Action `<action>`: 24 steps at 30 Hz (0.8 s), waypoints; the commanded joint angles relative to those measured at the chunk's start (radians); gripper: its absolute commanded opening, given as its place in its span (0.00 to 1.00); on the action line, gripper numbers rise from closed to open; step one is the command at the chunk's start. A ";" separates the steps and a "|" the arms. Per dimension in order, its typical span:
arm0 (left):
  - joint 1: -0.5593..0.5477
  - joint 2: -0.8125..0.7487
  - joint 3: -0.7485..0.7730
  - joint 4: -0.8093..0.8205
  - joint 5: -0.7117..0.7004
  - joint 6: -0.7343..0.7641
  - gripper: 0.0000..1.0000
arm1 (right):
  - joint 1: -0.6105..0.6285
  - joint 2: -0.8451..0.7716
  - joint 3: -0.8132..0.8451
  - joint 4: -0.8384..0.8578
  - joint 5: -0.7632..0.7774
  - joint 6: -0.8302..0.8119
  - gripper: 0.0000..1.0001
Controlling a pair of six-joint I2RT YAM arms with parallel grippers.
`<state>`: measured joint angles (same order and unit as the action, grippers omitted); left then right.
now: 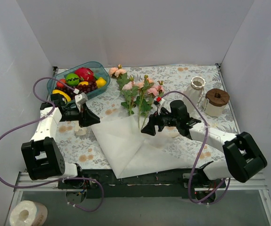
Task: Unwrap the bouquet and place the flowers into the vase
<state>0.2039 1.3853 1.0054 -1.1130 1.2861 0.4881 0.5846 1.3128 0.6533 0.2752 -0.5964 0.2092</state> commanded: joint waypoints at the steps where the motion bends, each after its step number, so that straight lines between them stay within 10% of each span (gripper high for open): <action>1: 0.008 -0.064 0.055 0.111 -0.036 -0.168 0.23 | 0.026 0.093 -0.017 0.124 -0.078 0.055 0.88; 4: 0.008 -0.055 0.085 0.225 -0.088 -0.348 0.25 | 0.053 0.159 -0.004 0.150 -0.091 0.074 0.87; 24: 0.008 -0.028 0.151 0.223 -0.128 -0.365 0.28 | 0.084 0.249 0.012 0.118 -0.006 0.050 0.75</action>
<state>0.2073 1.3865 1.1294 -0.9035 1.1580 0.1230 0.6632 1.5425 0.6395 0.3733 -0.6151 0.2840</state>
